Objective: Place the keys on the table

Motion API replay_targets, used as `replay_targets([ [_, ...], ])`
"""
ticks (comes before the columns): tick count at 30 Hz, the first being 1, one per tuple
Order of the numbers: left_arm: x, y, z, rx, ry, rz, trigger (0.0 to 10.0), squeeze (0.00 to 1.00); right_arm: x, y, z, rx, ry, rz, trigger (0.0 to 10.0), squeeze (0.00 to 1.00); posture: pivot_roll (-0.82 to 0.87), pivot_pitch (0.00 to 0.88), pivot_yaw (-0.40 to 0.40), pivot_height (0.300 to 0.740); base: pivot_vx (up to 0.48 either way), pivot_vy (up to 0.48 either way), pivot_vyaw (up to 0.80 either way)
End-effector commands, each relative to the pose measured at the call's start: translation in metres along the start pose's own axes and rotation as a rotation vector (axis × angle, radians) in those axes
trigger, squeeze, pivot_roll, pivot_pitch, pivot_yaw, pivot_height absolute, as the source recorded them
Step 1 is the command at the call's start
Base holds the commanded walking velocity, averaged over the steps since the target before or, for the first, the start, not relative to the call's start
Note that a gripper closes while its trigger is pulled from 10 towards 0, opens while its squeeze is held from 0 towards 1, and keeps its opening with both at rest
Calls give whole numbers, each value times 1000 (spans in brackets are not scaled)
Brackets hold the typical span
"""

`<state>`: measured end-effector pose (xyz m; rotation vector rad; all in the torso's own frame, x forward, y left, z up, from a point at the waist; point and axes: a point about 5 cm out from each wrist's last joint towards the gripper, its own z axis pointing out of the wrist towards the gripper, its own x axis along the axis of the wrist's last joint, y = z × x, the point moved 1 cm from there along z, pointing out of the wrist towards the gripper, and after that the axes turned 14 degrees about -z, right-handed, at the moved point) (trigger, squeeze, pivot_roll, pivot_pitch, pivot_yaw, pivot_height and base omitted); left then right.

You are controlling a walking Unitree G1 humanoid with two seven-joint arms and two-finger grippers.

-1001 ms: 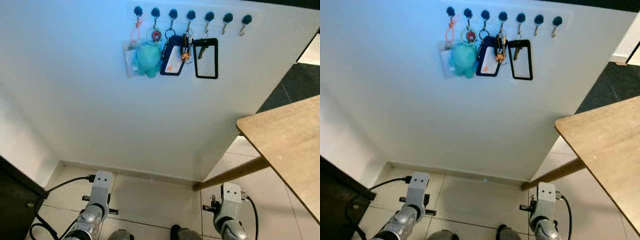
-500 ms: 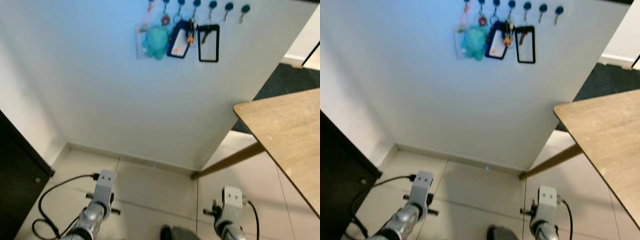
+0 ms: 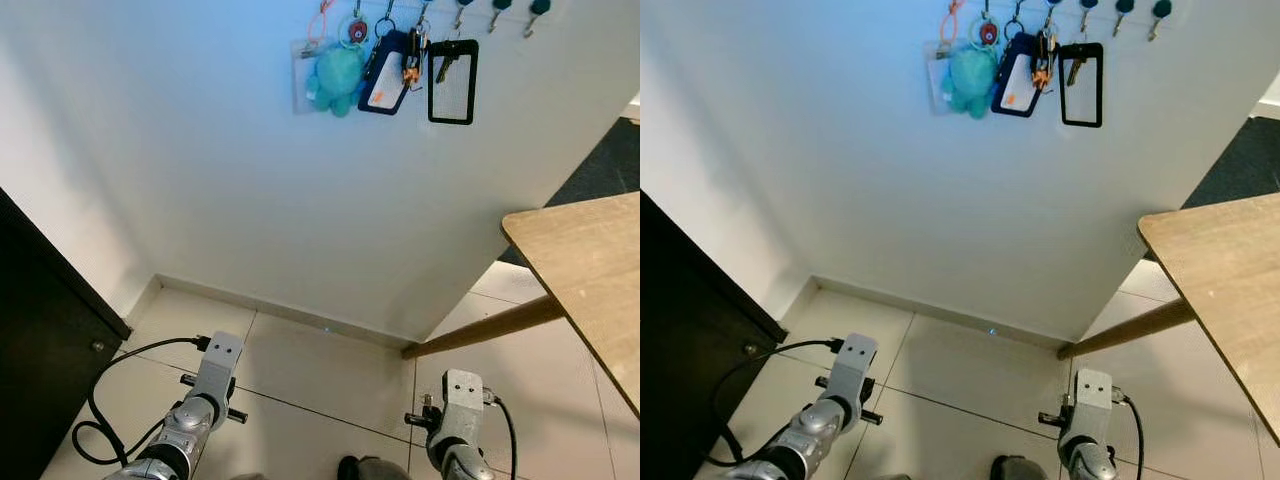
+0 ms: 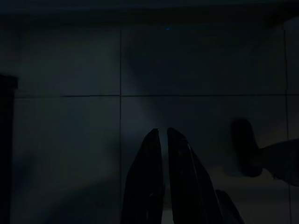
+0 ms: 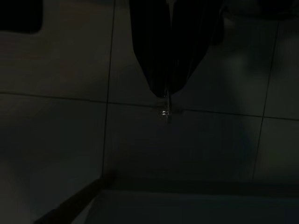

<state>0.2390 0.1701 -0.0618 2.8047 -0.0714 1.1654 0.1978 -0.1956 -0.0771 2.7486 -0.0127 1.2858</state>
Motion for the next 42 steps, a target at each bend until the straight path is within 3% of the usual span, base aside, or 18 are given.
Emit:
replay_targets([
  [1,-11,0,-2,-3,-30,-4,10000,0,-6,2,-2,-3,-22,13,10000,0,32,50,0,740,0,0,0],
  [11,-11,5,-2,-5,-19,-12,10000,0,-5,-1,-1,20,-21,-1,10000,0,27,53,1,740,0,0,-44],
  [27,5,4,1,-11,39,-13,10000,0,-3,1,-1,12,-23,-14,10000,0,34,47,12,740,0,0,-800],
  [42,3,1,0,12,58,-45,10000,0,-2,0,0,20,-17,-17,10000,0,37,57,5,740,0,0,-800],
])
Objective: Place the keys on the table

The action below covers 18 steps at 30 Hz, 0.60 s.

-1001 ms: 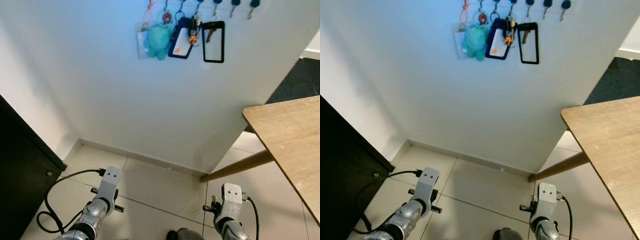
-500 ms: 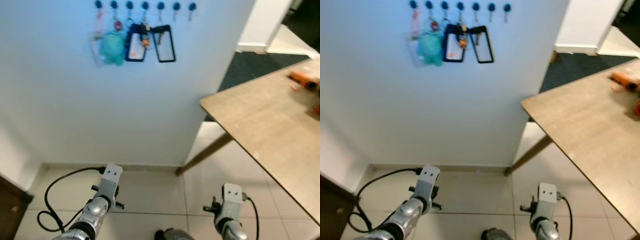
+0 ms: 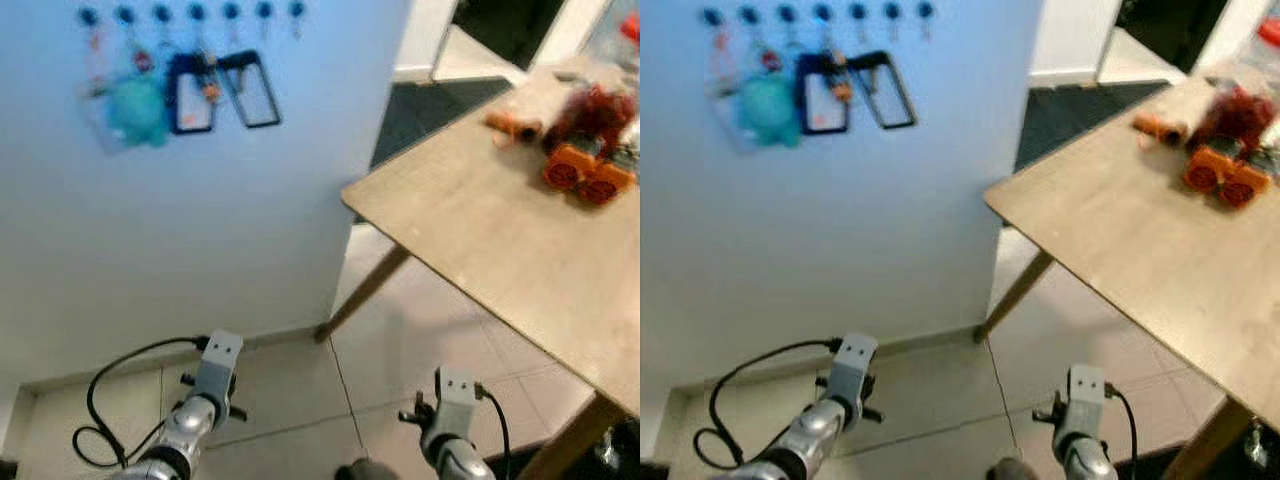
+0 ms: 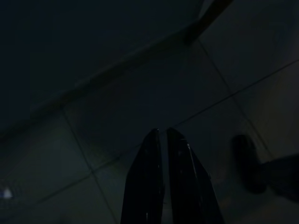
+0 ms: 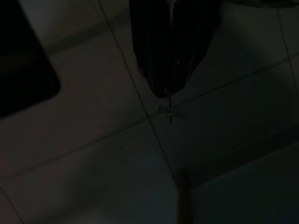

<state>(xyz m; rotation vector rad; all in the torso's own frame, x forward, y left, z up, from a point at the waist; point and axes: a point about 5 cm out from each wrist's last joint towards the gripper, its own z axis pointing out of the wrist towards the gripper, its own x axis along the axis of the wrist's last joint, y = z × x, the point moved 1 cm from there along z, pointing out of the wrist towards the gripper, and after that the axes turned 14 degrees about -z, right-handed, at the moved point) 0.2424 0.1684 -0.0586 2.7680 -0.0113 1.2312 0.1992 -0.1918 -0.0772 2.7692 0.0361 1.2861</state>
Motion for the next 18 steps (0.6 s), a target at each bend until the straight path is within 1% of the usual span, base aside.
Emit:
replay_targets([
  [1,-3,-1,-1,9,7,-16,10000,0,-3,4,-1,-10,-14,4,10000,0,36,59,4,740,0,0,-800],
  [8,1,-1,-1,11,34,-30,10000,0,-4,3,-1,-4,-17,-1,10000,0,38,59,3,740,0,0,-800],
  [18,4,-1,-1,2,50,-27,10000,0,-3,2,-1,6,-13,-10,10000,0,38,58,4,740,0,0,-800],
])
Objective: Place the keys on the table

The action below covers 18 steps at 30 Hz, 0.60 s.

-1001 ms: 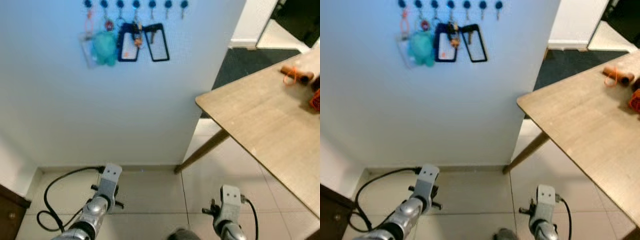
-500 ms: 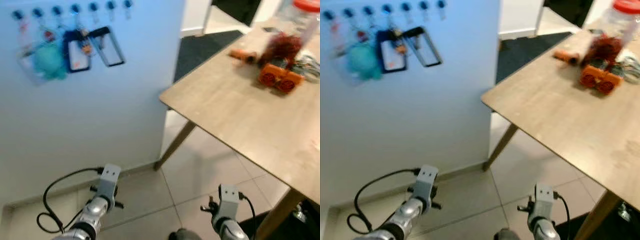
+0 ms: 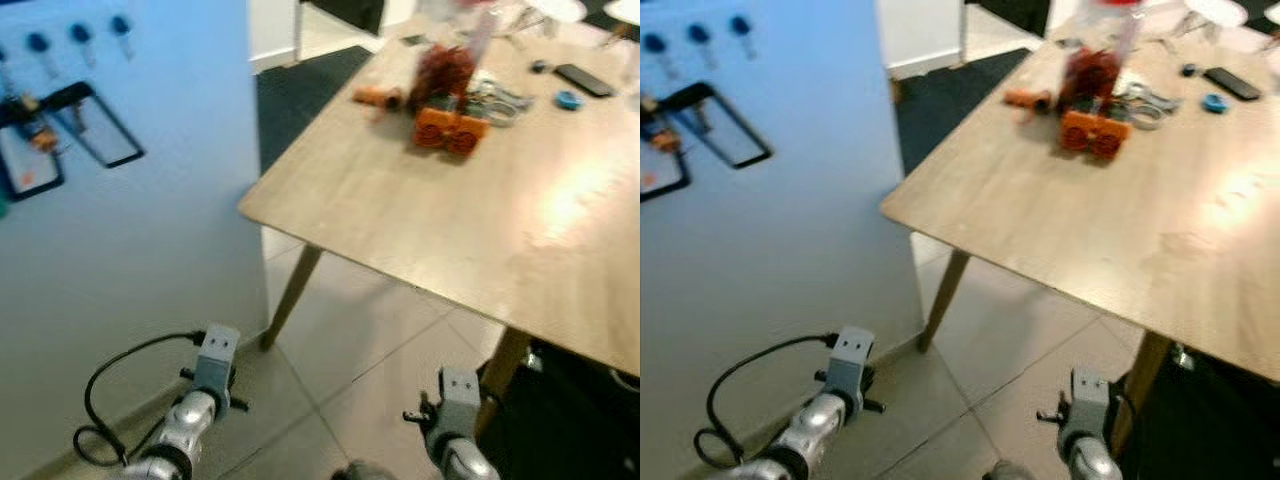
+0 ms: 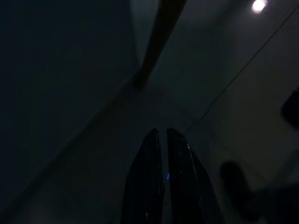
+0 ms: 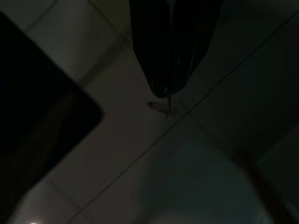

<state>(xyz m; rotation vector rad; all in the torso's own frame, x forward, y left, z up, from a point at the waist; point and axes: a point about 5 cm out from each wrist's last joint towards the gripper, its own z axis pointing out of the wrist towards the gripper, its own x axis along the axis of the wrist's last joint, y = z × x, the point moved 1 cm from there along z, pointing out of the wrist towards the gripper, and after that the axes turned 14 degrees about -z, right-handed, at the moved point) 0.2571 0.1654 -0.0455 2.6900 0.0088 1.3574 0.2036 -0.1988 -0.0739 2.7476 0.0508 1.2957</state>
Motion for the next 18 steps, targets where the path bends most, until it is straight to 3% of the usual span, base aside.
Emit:
replay_targets([
  [1,-15,-5,-5,15,-46,-14,10000,0,-7,-6,-2,18,-25,3,10000,0,38,58,3,740,0,0,-800],
  [18,-17,-5,-6,20,-51,-20,10000,0,-7,-7,-2,27,-26,-9,10000,0,36,64,1,740,0,0,-800],
])
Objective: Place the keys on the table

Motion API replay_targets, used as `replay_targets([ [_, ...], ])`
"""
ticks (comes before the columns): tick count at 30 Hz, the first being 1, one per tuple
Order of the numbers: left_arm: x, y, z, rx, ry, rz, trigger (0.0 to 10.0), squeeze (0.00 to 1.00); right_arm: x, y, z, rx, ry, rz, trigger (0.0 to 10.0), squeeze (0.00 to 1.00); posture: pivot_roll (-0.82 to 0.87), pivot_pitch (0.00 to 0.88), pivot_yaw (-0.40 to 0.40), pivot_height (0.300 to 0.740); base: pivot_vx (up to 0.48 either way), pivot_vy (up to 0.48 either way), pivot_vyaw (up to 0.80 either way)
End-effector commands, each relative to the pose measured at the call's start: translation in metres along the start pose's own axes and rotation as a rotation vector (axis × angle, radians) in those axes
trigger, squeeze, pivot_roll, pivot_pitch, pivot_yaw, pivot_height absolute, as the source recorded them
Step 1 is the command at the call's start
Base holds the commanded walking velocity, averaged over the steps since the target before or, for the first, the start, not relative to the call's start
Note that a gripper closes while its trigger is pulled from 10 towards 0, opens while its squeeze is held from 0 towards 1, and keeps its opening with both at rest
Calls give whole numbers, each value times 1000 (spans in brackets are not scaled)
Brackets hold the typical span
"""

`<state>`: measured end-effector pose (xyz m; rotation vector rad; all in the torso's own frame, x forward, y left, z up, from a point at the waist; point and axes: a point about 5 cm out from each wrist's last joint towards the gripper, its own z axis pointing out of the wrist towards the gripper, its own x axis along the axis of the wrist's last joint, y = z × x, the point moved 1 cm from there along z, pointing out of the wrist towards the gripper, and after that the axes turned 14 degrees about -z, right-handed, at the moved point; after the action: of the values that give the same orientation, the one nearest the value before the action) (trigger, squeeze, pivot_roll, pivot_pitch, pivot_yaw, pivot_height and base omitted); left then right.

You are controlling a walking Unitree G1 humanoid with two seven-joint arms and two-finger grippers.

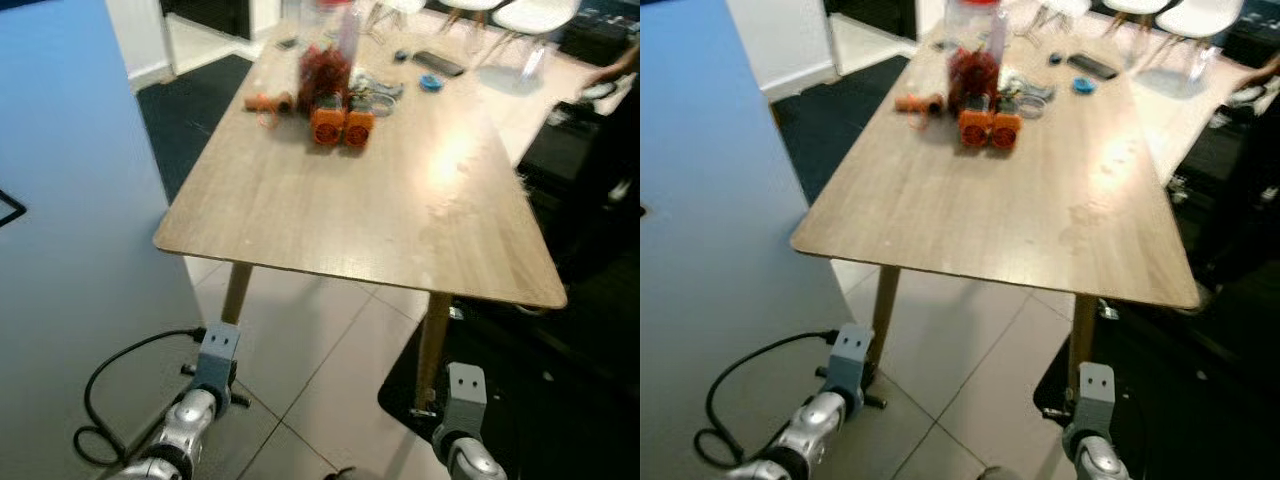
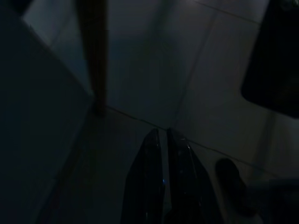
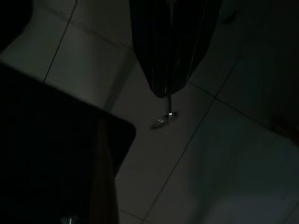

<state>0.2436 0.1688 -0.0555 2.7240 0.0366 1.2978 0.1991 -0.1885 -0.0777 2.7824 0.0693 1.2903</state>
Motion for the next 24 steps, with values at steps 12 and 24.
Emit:
replay_targets([
  [12,-4,-11,-3,60,-4,-50,10000,0,-5,0,-1,15,-22,-26,10000,0,41,69,-2,740,0,0,-133],
  [24,-4,-19,-5,100,3,-108,10000,0,-6,-1,-2,26,-27,-32,10000,0,45,52,-4,740,0,0,0],
])
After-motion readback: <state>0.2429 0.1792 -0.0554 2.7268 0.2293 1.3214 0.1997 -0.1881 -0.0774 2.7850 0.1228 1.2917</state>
